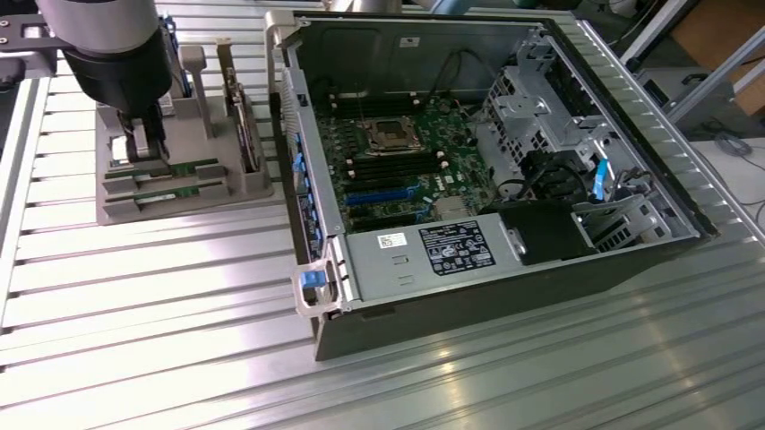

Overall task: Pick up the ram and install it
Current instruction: 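Pick up the ram and move it above insertion slot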

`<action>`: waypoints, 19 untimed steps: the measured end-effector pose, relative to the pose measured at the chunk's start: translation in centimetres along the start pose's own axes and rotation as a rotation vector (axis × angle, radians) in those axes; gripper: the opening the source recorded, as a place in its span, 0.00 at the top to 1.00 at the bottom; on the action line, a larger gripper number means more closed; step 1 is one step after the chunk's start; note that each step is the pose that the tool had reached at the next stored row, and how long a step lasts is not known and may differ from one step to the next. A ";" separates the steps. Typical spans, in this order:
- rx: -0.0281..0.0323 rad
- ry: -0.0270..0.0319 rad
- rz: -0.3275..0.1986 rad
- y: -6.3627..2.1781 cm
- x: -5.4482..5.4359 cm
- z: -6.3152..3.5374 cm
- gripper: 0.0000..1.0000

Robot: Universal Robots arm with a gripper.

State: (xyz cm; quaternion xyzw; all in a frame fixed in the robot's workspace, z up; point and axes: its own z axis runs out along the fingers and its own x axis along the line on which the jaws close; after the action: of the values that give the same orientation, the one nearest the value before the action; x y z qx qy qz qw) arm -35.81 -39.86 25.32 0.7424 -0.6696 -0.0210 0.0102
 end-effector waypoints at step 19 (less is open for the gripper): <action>0.0001 0.0001 -0.002 0.34 0.0 5.04 0.71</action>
State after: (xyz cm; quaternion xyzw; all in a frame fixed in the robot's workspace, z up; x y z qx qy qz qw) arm -36.37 -39.88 20.30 0.7430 -0.6689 -0.0209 0.0102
